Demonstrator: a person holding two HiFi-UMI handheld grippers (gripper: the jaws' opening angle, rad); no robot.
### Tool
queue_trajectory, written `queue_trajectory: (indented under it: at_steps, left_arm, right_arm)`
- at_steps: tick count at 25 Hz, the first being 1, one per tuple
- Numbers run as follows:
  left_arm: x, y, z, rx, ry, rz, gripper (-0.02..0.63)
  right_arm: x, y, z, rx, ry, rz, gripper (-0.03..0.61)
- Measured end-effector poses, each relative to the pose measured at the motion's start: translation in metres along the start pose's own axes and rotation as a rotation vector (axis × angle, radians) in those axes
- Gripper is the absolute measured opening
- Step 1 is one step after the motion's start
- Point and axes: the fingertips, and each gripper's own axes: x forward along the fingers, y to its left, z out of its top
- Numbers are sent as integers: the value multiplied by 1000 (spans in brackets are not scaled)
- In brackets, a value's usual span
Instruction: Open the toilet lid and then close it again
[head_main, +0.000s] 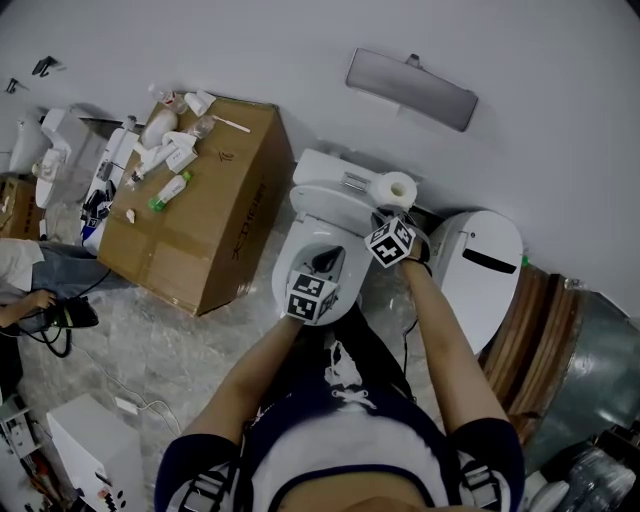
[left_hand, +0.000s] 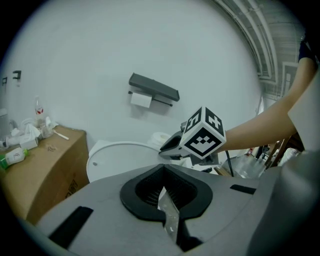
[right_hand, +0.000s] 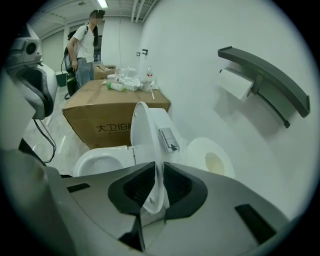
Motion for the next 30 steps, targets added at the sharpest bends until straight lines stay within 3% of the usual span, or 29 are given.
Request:
queue_trajectory:
  at_steps: [19, 30]
  left_arm:
    - [-15, 19, -25, -18, 39, 35, 6]
    - [-29, 36, -43, -52, 61, 84, 6]
  right_arm:
    - [-17, 38, -4, 81, -62, 92, 44]
    - [-29, 70, -9, 49, -81, 136, 44]
